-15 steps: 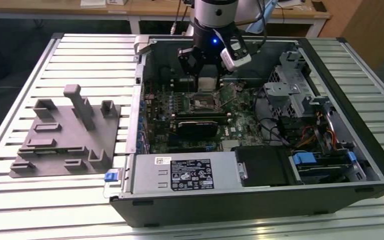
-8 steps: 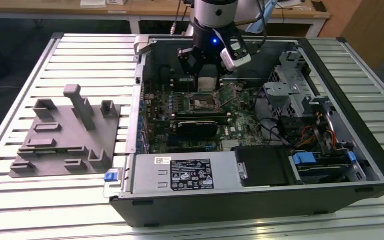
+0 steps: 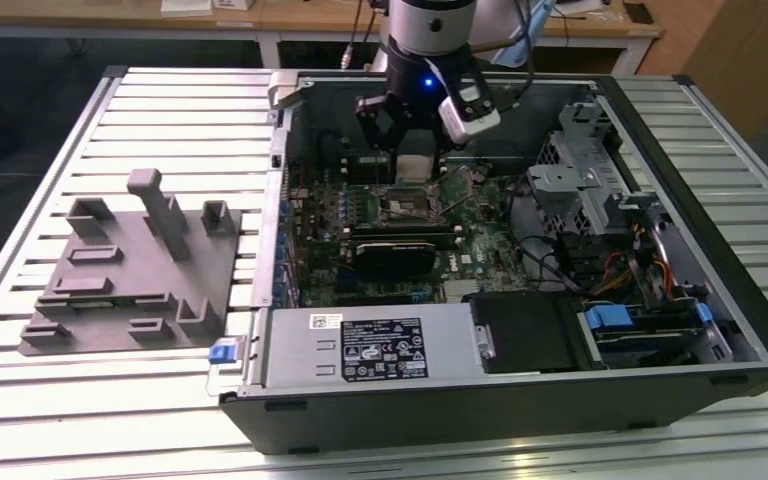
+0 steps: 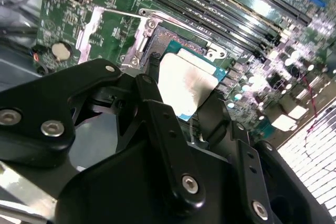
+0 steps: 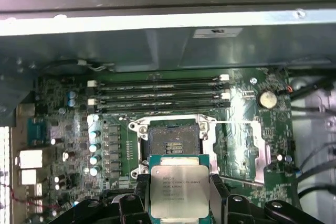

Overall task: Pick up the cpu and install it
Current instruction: 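Place the cpu into insertion slot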

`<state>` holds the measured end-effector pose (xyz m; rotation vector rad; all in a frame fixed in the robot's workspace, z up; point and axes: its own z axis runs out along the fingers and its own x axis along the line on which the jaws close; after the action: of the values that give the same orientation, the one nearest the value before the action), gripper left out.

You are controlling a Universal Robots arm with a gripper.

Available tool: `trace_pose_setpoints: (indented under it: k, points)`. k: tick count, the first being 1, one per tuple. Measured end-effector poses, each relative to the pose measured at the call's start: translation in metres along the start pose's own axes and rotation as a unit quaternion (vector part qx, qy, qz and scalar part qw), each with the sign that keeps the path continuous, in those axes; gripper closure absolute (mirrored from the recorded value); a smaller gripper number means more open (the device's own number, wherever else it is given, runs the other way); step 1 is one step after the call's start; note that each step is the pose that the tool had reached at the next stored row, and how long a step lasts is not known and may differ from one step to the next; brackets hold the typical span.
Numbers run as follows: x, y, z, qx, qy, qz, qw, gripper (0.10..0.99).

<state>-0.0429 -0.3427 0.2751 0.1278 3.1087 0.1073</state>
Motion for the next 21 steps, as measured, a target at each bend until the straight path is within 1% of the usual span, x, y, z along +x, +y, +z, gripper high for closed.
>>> trace_pose_setpoints:
  k: [3, 5, 8, 11, 14, 16, 18, 21]
  points:
    - [0.0000, 0.0000, 0.0000, 0.0007, -0.0019, 0.027, 0.9996, 0.549]
    - [0.0000, 0.0000, 0.0000, 0.0012, -0.0032, 0.046, 0.9990, 0.549]
    - [0.0000, 0.0000, 0.0001, 0.0019, -0.0051, 0.073, 0.9974, 0.549]
    - [0.0000, 0.0000, 0.0001, 0.0026, -0.0069, 0.099, 0.9950, 0.549]
    - [0.0000, 0.0000, 0.0001, 0.0033, -0.0088, 0.127, 0.9919, 0.549]
    - [0.0000, 0.0000, 0.0002, 0.0038, -0.0101, 0.145, 0.9894, 0.549]
    - [0.0000, 0.0000, 0.0002, 0.0042, -0.0113, 0.163, 0.9866, 0.549]
    - [0.0000, 0.0000, 0.0003, 0.0049, -0.0133, 0.189, 0.9818, 0.549]
